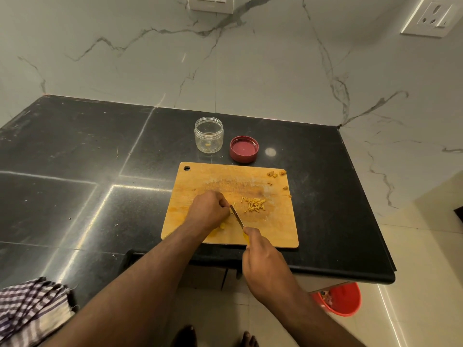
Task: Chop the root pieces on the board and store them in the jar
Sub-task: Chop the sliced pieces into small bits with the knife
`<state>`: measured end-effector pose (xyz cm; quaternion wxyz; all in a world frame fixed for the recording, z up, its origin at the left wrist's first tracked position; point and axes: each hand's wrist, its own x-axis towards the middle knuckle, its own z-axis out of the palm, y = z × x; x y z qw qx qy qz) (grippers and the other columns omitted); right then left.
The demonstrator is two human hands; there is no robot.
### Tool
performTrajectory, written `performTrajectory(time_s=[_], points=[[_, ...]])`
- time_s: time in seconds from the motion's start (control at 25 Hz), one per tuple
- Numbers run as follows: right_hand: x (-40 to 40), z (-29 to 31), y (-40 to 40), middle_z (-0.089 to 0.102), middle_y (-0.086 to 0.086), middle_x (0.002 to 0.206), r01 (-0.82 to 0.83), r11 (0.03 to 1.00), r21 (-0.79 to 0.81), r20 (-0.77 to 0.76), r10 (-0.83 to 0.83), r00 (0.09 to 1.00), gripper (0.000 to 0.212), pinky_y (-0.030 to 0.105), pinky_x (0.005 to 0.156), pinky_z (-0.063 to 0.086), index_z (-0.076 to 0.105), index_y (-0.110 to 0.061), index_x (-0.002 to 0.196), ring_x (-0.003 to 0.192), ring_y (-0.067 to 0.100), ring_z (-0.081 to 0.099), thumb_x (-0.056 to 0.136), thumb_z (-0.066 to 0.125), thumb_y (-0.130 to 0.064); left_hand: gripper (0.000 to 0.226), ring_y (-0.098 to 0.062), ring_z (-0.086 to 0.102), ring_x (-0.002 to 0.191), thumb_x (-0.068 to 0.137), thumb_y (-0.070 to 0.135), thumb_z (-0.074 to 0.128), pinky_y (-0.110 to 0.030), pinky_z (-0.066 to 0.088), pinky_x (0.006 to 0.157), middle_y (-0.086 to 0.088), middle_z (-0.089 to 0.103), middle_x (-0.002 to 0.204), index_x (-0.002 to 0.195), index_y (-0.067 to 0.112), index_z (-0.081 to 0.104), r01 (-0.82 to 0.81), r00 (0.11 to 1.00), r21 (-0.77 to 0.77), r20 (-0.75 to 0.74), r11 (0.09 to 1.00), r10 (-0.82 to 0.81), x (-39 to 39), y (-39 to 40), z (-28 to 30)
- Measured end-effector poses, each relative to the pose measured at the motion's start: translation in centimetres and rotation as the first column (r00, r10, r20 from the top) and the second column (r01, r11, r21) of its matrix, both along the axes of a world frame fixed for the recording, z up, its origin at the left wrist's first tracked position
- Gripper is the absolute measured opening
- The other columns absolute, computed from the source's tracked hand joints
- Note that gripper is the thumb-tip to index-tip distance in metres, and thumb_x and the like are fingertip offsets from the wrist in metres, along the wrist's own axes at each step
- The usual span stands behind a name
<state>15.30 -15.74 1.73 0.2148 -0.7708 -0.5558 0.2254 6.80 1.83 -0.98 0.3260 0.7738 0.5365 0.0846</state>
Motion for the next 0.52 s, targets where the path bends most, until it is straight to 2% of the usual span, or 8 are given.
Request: performTrajectory(time_s=[0.24, 0.32, 0.44, 0.52], points=[[-0.3, -0.4, -0.2, 0.057, 0.0, 0.12, -0.017, 1.0, -0.025, -0.004, 0.017, 1.0, 0.041, 0.031, 0.079, 0.049, 0.029, -0.026, 0.143, 0.098, 0.016, 0.058, 0.102, 0.034, -0.021, 0.006, -0.014, 0.065, 0.083, 0.089, 0.018, 0.068, -0.031, 0.056, 0.069, 0.003, 0.07, 0.086, 0.089, 0.018, 0.074, -0.014, 1.0, 0.019, -0.004, 1.0, 0.014, 0.1, 0.0, 0.0], [-0.2, -0.5, -1.6, 0.057, -0.001, 0.122, -0.033, 0.999, -0.012, -0.003, 0.033, 0.999, 0.041, 0.03, 0.081, 0.049, 0.029, -0.027, 0.143, 0.099, 0.015, 0.058, 0.102, 0.034, -0.022, 0.007, -0.015, 0.065, 0.083, 0.089, 0.019, 0.067, -0.029, 0.055, 0.068, 0.001, 0.07, 0.087, 0.091, 0.017, 0.074, -0.013, 1.0, 0.024, -0.008, 1.0, 0.013, 0.1, -0.1, 0.0], [-0.1, -0.3, -3.1, 0.052, -0.008, 0.132, -0.02, 0.999, 0.028, -0.026, 0.021, 0.999, 0.044, 0.023, 0.086, 0.047, 0.029, -0.028, 0.147, 0.108, 0.01, 0.056, 0.103, 0.034, -0.022, 0.009, -0.015, 0.065, 0.084, 0.09, 0.018, 0.066, -0.026, 0.05, 0.065, 0.001, 0.071, 0.089, 0.093, 0.015, 0.075, -0.009, 1.0, 0.024, -0.007, 1.0, 0.009, 0.1, 0.0, 0.0], [0.1, -0.2, -2.9, 0.051, -0.01, 0.133, -0.003, 0.999, 0.054, -0.038, 0.005, 0.999, 0.044, 0.02, 0.083, 0.046, 0.03, -0.028, 0.147, 0.106, 0.007, 0.055, 0.103, 0.035, -0.022, 0.011, -0.013, 0.064, 0.084, 0.092, 0.018, 0.065, -0.022, 0.045, 0.061, 0.001, 0.071, 0.091, 0.095, 0.015, 0.076, 0.005, 1.0, 0.011, -0.016, 1.0, -0.005, 0.0, 0.0, 0.0]])
